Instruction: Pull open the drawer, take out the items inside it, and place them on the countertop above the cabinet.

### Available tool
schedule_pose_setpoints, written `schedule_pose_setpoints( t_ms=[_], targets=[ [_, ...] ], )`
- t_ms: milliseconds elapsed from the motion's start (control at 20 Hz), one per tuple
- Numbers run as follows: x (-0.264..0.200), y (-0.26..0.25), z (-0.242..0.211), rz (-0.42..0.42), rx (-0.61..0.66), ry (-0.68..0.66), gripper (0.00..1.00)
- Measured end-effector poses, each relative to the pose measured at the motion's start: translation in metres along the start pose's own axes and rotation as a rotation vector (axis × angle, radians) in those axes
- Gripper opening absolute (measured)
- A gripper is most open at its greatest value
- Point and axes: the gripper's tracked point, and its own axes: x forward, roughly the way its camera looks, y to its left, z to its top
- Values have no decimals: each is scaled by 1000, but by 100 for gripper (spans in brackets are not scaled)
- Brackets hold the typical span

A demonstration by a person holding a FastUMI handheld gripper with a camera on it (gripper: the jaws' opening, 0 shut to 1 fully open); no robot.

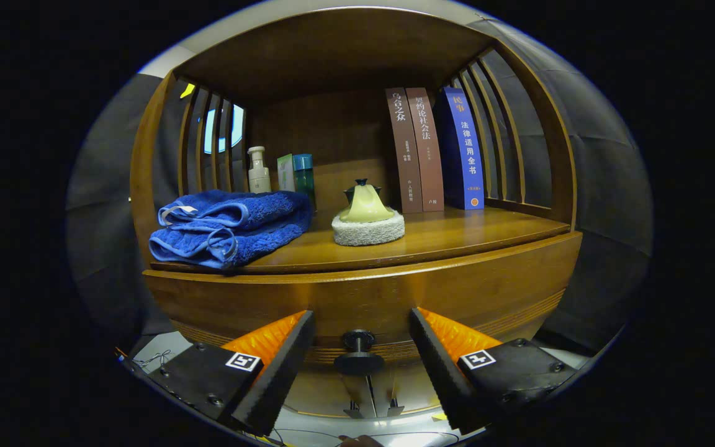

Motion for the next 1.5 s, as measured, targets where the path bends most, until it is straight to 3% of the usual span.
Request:
schedule_pose_setpoints(
  t_ms=[650, 1000, 1500],
  targets=[
    [1, -6, -3, -10, -25, 30, 100],
    [-29, -11, 20, -20, -21, -4, 100],
    [-102, -6, 108, 14, -28, -125, 100]
  ],
)
